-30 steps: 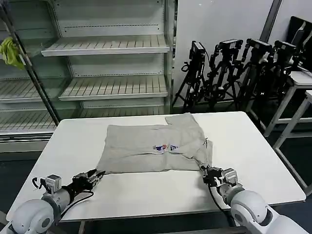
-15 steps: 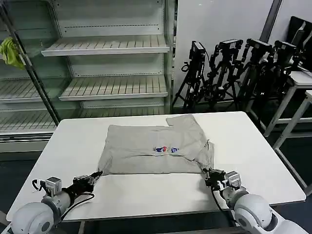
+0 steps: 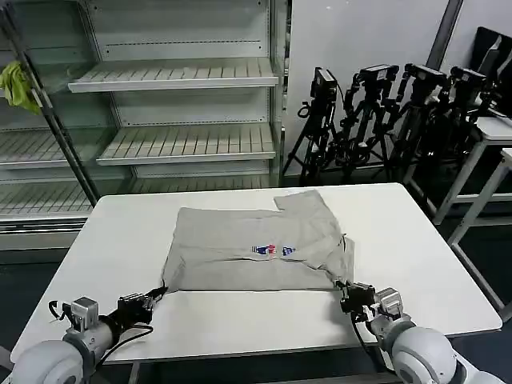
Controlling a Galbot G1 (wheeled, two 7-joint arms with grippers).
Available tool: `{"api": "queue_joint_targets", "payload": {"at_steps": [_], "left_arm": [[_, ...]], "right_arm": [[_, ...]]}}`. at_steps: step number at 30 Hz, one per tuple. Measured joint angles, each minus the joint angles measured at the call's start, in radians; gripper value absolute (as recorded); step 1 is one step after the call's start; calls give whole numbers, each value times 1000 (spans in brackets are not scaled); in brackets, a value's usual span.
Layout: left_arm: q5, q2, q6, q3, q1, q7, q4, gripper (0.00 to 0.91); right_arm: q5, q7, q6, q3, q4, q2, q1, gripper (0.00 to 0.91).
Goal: Fold and organize the clothes.
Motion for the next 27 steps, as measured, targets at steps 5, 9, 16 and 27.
{"api": "queue_joint_targets", "payload": {"at_steps": [5, 9, 16, 27], "left_arm": [[1, 11, -4, -47, 65, 2, -33, 81], [6, 5, -6, -62, 88, -1, -40, 907], [16, 3, -19, -66, 84, -2, -30, 907], [9, 20, -31, -47, 45, 3, 10, 907]], "right_arm": [[0, 0, 6, 15, 6, -21, -29, 0], [-3, 3, 6, 17, 9, -23, -36, 0], [-11, 5, 6, 2, 11, -18, -36, 0], [-20, 7, 5, -10, 13, -10, -38, 0]]}}
